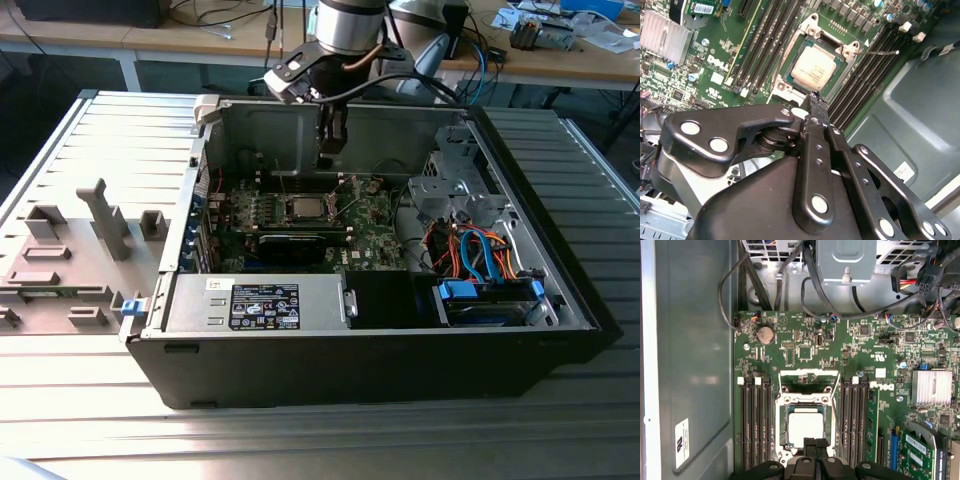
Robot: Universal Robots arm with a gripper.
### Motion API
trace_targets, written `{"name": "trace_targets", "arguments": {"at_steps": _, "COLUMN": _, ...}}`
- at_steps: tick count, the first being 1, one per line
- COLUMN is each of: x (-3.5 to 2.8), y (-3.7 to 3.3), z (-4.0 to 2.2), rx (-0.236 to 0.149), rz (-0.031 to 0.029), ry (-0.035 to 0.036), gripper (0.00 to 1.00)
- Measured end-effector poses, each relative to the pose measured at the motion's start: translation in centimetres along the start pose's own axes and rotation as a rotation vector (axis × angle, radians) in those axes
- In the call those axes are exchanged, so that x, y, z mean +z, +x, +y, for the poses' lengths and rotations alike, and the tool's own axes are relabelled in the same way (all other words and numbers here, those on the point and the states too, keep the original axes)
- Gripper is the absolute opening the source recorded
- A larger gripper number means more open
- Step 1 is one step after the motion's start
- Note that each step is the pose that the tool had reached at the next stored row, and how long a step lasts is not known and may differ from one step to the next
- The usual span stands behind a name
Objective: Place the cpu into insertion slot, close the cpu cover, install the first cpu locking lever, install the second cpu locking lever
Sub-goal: 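Close the cpu cover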
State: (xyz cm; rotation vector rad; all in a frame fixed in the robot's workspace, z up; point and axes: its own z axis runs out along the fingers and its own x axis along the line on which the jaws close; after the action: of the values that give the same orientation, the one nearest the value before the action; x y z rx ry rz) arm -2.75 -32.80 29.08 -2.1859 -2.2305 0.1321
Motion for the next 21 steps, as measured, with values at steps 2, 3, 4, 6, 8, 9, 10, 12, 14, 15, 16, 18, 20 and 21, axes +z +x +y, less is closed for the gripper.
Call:
{"name": "trace_targets", "arguments": {"at_steps": 2, "x": -0.02, "y": -0.01, "z": 0.35, "rx": 0.0, "rz": 0.0, "ry": 0.0, "gripper": 0.11}}
{"name": "trace_targets", "arguments": {"at_steps": 3, "x": -0.04, "y": -0.02, "z": 0.6, "rx": 0.0, "rz": 0.0, "ry": 0.0, "gripper": 0.11}}
{"name": "trace_targets", "arguments": {"at_steps": 4, "x": -0.06, "y": -0.02, "z": 0.82, "rx": 0.0, "rz": 0.0, "ry": 0.0, "gripper": 0.11}}
{"name": "trace_targets", "arguments": {"at_steps": 6, "x": -0.09, "y": -0.04, "z": 1.3, "rx": 0.0, "rz": 0.0, "ry": 0.0001, "gripper": 0.11}}
{"name": "trace_targets", "arguments": {"at_steps": 8, "x": -0.11, "y": -0.04, "z": 1.6, "rx": 0.0, "rz": 0.0001, "ry": 0.0001, "gripper": 0.11}}
{"name": "trace_targets", "arguments": {"at_steps": 9, "x": -0.12, "y": -0.05, "z": 1.73, "rx": 0.0, "rz": 0.0, "ry": 0.0, "gripper": 0.11}}
{"name": "trace_targets", "arguments": {"at_steps": 10, "x": -0.13, "y": -0.05, "z": 1.86, "rx": 0.0, "rz": 0.0001, "ry": 0.0001, "gripper": 0.11}}
{"name": "trace_targets", "arguments": {"at_steps": 12, "x": -0.16, "y": -0.06, "z": 2.37, "rx": 0.0, "rz": 0.0001, "ry": 0.0, "gripper": 0.11}}
{"name": "trace_targets", "arguments": {"at_steps": 14, "x": -0.19, "y": -0.07, "z": 2.71, "rx": 0.0, "rz": 0.0, "ry": 0.0001, "gripper": 0.11}}
{"name": "trace_targets", "arguments": {"at_steps": 15, "x": -0.2, "y": -0.07, "z": 2.83, "rx": 0.0, "rz": -0.0001, "ry": 0.0001, "gripper": 0.11}}
{"name": "trace_targets", "arguments": {"at_steps": 16, "x": -0.21, "y": -0.07, "z": 3.02, "rx": 0.0, "rz": 0.0, "ry": 0.0001, "gripper": 0.11}}
{"name": "trace_targets", "arguments": {"at_steps": 18, "x": -0.24, "y": -0.08, "z": 3.43, "rx": 0.0, "rz": 0.0, "ry": 0.0001, "gripper": 0.11}}
{"name": "trace_targets", "arguments": {"at_steps": 20, "x": -0.27, "y": -0.09, "z": 3.82, "rx": 0.0, "rz": 0.0, "ry": 0.0001, "gripper": 0.11}}
{"name": "trace_targets", "arguments": {"at_steps": 21, "x": -0.28, "y": -0.1, "z": 3.94, "rx": 0.0, "rz": 0.0, "ry": 0.0001, "gripper": 0.11}}
